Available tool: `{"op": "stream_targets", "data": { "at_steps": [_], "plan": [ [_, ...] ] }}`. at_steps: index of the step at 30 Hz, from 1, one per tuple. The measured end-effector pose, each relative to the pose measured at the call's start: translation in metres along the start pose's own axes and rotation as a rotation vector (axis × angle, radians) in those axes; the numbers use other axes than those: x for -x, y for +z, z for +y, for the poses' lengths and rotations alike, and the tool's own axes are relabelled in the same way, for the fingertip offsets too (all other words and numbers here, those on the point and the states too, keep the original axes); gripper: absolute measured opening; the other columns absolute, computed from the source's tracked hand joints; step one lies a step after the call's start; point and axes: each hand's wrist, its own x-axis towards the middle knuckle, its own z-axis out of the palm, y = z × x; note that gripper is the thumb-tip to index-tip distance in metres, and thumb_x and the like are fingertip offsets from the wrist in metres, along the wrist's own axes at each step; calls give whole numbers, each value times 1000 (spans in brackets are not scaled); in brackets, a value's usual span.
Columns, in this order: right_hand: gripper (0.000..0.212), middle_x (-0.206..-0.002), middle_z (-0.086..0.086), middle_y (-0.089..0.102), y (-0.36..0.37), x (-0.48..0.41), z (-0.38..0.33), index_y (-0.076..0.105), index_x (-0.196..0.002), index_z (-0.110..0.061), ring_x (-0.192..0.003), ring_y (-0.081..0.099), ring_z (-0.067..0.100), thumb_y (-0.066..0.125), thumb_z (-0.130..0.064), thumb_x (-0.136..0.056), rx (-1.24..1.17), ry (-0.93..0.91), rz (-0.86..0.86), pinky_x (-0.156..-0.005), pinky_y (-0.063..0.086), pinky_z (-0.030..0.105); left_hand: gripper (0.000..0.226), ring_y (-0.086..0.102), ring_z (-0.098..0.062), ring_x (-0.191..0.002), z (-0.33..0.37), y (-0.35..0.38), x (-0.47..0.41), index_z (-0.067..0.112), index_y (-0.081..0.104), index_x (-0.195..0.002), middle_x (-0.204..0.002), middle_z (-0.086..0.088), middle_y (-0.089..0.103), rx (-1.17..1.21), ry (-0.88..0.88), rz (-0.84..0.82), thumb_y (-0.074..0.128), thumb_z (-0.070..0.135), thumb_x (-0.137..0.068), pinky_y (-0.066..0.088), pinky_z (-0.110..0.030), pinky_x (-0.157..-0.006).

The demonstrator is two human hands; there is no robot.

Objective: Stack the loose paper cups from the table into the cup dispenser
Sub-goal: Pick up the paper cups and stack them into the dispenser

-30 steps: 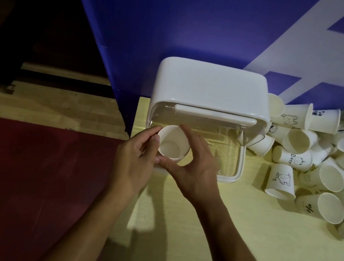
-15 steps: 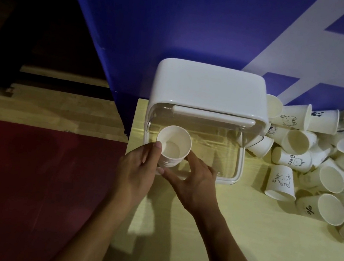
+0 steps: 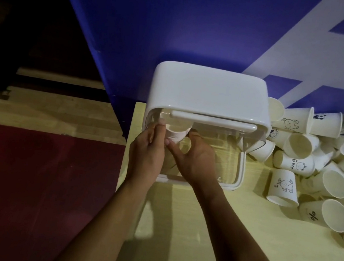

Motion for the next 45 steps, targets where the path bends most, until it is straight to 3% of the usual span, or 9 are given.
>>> {"op": "stream_targets", "data": {
  "at_steps": [7,12,15,18,25,30,38,42,45],
  "plan": [
    [78,-114,1,75,1,-5,-1,67,-122,-18,-108,70,25,48,-82,-82,-15,4,6,-97,53,47,55,73,-13,-92,-2,7,-1,32,73,-96,-84,10,76,27,-27,-9,39,75,-89,59,-51,-89],
    [92,-134,7,68,-9,8,0,54,-143,-14,-124,63,28,59,-82,-81,-21,34,-6,-105,48,50,67,70,-13,-108,-7,-1,12,29,69,-128,-97,12,76,11,-55,-47,41,77,-90,55,-48,-101],
    [87,-139,7,66,-33,48,10,49,-150,-12,-128,60,27,64,-70,-87,-107,55,81,-108,49,46,40,68,0,-112,-6,-8,51,33,69,-129,-120,13,74,-2,6,-73,53,57,-102,54,-33,-101],
    [68,-131,-5,69,-65,99,36,56,-145,-20,-121,64,13,65,-61,-92,-156,108,163,-102,52,35,40,62,13,-111,-1,0,96,27,65,-132,-127,12,68,-193,183,-143,57,50,-100,46,-4,-88],
    [43,-112,-20,71,-143,193,149,64,-133,-27,-109,63,-3,71,-40,-93,-208,498,306,-94,55,32,63,35,-14,-148,1,147,105,28,37,-157,-163,8,34,-929,868,-776,56,18,-97,36,-32,-118],
    [34,-105,-22,70,-180,232,212,65,-128,-29,-102,64,-5,71,-34,-95,-251,636,372,-88,54,28,85,13,-23,-160,-2,243,73,29,9,-166,-174,0,10,-1465,1295,-932,55,2,-98,18,-38,-125],
    [50,-113,-18,67,-204,238,279,62,-138,-24,-103,62,-2,73,-42,-93,-330,729,357,-79,46,14,58,57,-31,-134,-27,288,46,15,60,-135,-139,-9,63,-1464,1877,-906,76,5,-80,44,-46,-115],
    [73,-137,-10,60,-206,201,290,52,-147,-25,-114,56,7,78,-53,-85,-381,705,315,-92,51,29,67,62,-27,-117,-20,277,56,17,58,-128,-125,-4,65,-1249,1670,-918,91,33,-71,42,-37,-106],
    [87,-143,-6,57,-202,171,286,49,-150,-25,-120,54,9,82,-60,-78,-424,691,352,-100,53,39,80,64,-22,-115,-6,247,85,26,51,-137,-129,3,65,-973,1091,-831,93,43,-71,54,-38,-93]
  ]
}}
